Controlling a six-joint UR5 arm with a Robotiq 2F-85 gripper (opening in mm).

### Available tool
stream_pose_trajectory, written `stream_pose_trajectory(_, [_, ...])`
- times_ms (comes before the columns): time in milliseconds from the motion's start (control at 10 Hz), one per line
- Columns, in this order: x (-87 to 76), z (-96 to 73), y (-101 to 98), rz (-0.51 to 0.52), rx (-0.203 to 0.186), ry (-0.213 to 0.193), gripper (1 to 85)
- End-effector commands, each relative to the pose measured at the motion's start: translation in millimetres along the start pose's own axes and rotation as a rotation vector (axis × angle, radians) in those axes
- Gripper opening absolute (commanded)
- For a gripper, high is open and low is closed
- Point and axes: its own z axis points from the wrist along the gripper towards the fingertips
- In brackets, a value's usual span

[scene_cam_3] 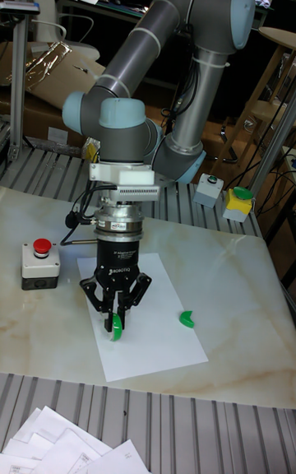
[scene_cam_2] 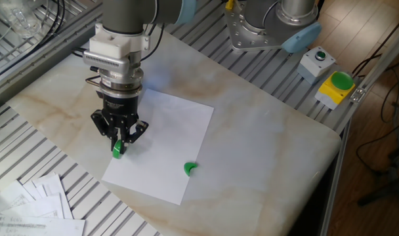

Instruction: Use the correction tape on paper

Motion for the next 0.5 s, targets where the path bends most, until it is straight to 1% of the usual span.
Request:
stream_pose_trajectory(0, [-11.2,3.1,0.2,0.013,-0.002,-0.012,1.7])
stream_pose_trajectory(400, [-22.3,5.4,3.4,0.016,0.000,-0.013,1.7])
